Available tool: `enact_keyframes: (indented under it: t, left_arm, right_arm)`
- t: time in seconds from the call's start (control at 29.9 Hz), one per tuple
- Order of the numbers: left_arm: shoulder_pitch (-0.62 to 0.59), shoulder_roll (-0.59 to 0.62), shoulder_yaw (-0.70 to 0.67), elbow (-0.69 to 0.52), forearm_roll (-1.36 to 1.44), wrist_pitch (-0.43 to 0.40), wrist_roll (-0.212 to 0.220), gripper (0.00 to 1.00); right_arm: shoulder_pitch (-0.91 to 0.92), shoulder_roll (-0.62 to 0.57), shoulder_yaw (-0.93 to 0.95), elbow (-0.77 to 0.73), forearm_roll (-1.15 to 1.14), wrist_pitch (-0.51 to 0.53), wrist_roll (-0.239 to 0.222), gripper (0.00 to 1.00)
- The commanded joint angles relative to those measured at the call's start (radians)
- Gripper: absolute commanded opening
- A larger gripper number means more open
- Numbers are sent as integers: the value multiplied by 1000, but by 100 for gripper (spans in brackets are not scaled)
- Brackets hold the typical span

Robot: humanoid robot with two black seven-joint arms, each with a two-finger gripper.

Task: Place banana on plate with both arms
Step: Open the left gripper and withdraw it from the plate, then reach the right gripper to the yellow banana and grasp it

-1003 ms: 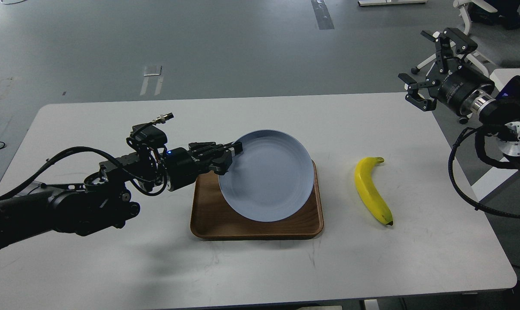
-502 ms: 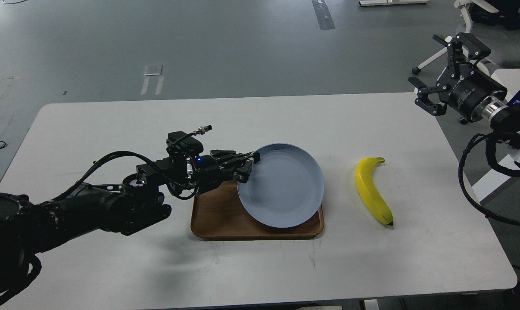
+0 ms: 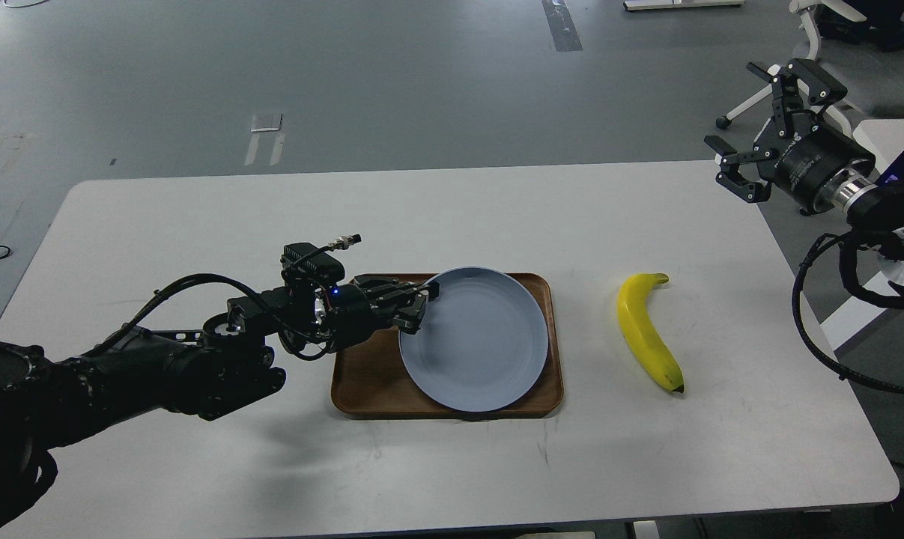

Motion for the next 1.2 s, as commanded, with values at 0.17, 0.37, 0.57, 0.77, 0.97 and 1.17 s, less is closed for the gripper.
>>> enact_keyframes:
  t: [0.17,0.37,0.57,0.77,0.97,1.17]
  left_arm:
    - [-7,33,-18,13,-24,8,0,92]
    - [-44,39,-121,13,-241,8,0,98]
    - [-91,67,-233,13,-614,-12,0,98]
    - [-95,120,-391,12,-941,-121,59,98]
    - [-65,186,-667,10,-1144,-319,369,98]
    - [-13,245,-718,-2,-1146,-363,400,98]
  right_arm:
    - [-3,-6,-9,11,-2,0,-2,100]
    - [-4,-29,-22,34,-8,1,0,100]
    - [-3,-106,-67,138,-274,4,-2,100]
    - [2,-192,-184,258,-809,1,6,96]
    - [14,-192,-325,277,-1270,-64,61,90]
    - [112,-135,-524,258,-1376,-86,63,86]
